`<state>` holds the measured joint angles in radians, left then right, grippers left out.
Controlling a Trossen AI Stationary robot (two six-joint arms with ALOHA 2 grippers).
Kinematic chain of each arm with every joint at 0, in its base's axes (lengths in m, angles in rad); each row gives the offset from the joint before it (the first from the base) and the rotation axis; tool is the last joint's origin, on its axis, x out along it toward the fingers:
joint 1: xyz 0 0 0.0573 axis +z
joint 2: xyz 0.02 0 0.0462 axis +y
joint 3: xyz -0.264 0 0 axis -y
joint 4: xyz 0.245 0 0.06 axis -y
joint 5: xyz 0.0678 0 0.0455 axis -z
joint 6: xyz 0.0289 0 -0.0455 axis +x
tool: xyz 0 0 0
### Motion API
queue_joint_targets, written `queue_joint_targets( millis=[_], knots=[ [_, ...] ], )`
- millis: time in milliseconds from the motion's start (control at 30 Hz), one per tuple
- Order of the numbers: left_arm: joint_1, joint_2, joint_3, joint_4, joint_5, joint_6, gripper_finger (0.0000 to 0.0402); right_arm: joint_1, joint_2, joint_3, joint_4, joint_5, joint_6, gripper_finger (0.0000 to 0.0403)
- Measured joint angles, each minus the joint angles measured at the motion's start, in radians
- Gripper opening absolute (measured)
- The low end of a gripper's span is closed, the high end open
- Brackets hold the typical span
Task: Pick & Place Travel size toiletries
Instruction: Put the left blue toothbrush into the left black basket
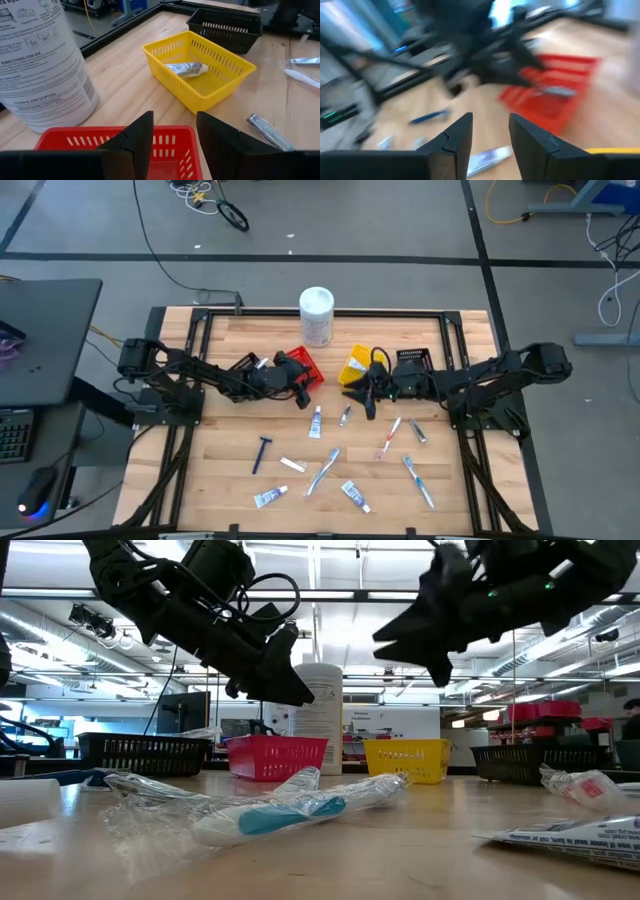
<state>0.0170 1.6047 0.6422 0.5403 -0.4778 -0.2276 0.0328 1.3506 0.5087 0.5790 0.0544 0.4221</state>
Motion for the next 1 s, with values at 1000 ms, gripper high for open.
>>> queue_joint_targets(
  millis=[1000],
  knots=[
    [-0.354, 0.000, 0.017, 0.064, 0.055, -0.275, 0.0158, 0.126, -0.001, 0.000, -0.081, 0.073, -0.314, 0.0138]
  ],
)
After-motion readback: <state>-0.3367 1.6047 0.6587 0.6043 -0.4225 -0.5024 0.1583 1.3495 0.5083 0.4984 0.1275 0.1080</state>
